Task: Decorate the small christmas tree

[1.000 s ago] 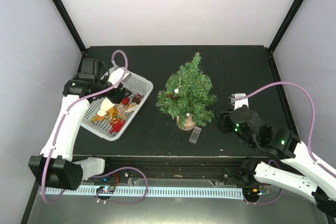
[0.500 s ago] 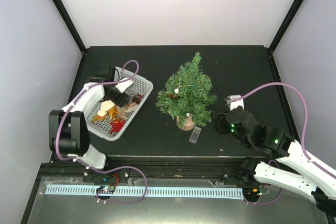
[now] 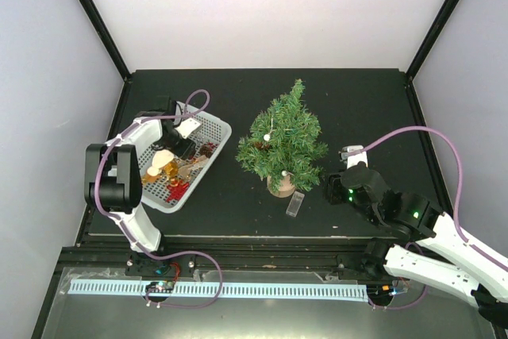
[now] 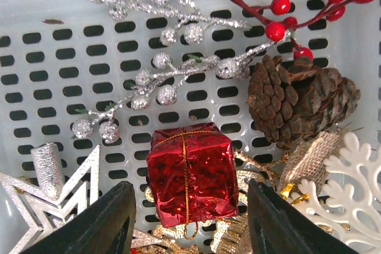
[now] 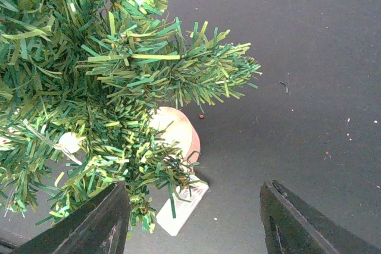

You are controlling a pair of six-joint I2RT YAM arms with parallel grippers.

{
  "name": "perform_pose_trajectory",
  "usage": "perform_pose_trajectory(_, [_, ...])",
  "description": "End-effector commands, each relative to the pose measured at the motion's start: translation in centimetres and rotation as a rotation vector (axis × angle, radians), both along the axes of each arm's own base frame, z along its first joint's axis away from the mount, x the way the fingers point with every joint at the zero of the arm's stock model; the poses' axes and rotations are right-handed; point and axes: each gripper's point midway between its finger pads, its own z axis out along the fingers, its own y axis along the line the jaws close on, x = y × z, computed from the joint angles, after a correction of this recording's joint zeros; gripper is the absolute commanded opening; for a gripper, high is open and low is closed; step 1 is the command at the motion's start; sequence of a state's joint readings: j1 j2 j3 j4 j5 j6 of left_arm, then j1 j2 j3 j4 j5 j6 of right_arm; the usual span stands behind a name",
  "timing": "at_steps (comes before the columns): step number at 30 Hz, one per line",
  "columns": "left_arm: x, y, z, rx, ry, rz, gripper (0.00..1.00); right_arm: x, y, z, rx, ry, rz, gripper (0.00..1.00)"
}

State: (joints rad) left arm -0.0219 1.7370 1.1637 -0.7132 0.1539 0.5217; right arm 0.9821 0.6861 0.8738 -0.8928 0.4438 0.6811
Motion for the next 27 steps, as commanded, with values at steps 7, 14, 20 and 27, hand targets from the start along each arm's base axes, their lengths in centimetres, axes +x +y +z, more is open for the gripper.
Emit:
perform_pose_trajectory(7, [0.2,0.5,-1.2,-0.031,0.047,0.033,0.45,0.2,0.1,0.9,0.020,-0.032,-0.001,0.61])
perform_pose_trajectory(14, [1.0,0.5,0.6,-0.078,0.003,0.060,0.36,0.2,0.1,0.8,0.018,-0.032,-0.002,0.61])
perform_pose_trajectory(20, [1.3,0.5,4.0,-0.109,-0.060,0.062,0.34,0.2,-0.2,0.8,0.012,-0.037,-0.009,0.61])
perform_pose_trajectory(27, [-0.3,0.1,10.7,-0.153,-0.164,0.039,0.33,0.4,-1.2,1.2,-0.005,-0.058,-0.042,0.61])
